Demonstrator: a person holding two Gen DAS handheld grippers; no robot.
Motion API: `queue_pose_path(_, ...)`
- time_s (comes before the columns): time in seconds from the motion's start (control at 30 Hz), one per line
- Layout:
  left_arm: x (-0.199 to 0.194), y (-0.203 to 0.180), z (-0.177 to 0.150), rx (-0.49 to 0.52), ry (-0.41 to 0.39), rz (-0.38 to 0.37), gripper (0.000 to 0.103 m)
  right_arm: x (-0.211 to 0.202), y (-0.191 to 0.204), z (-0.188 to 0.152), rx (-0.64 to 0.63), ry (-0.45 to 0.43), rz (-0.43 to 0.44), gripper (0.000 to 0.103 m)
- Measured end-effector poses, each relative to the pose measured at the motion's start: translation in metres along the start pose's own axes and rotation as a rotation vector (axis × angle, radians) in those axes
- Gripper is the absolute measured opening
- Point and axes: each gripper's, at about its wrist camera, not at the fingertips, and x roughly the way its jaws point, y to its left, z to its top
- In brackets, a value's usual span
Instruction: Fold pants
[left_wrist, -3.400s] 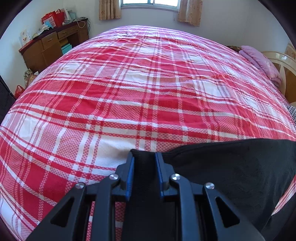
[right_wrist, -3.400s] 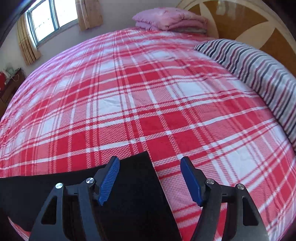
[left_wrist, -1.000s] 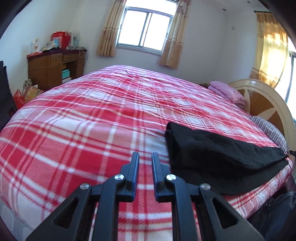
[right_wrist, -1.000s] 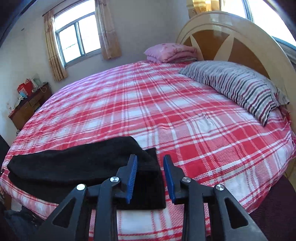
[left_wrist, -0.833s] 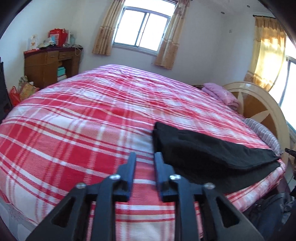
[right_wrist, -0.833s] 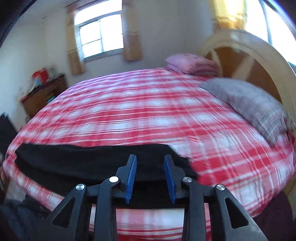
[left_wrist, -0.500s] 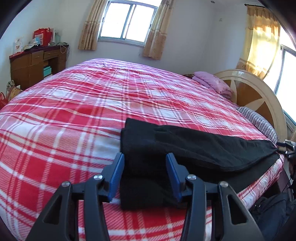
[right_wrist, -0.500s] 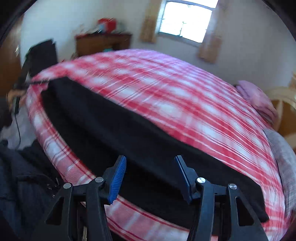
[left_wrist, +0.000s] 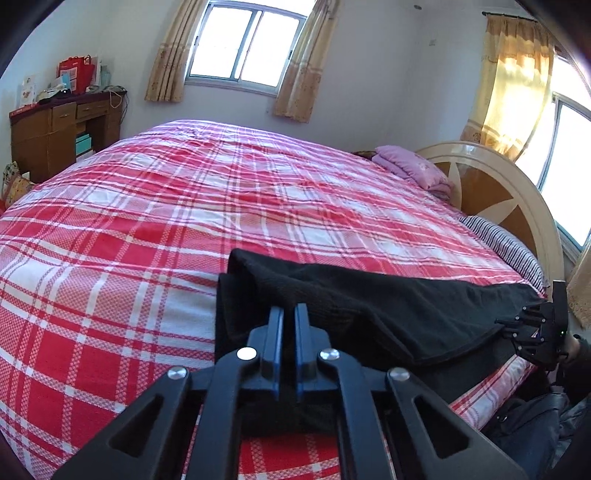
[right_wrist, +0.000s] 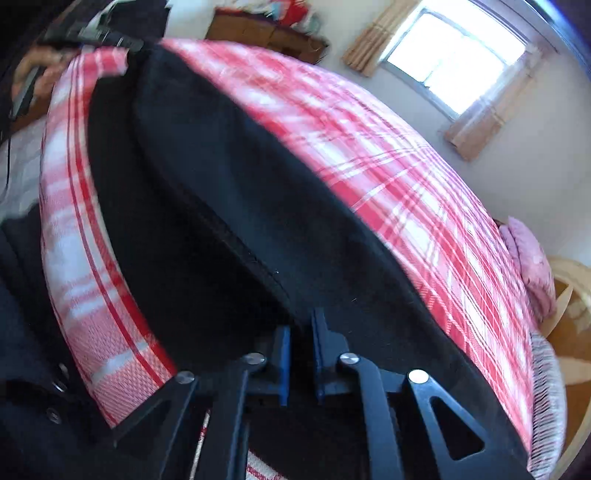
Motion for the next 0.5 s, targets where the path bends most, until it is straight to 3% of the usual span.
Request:
queue_pose_path(0.13, -0.010, 0.001, 0.005, -0.020, -0.018, -0.053, 0.005, -0.037, -0.008, 0.004, 0.028, -0.068, -0.012, 0.004)
queue_pose_path(0.23, -0.021, 0.001, 0.004, 0.003, -0.022, -0.081, 0.005, -0.046, 0.000, -0.001, -0.003, -0.067, -0.013, 0.004)
queue_pose_path(0.5, -0.022, 0.024, -0.028, -0.011, 0.064, -0.067, 0.005, -0.012, 0.021, -0.028, -0.024, 0.025, 0.023, 0.004)
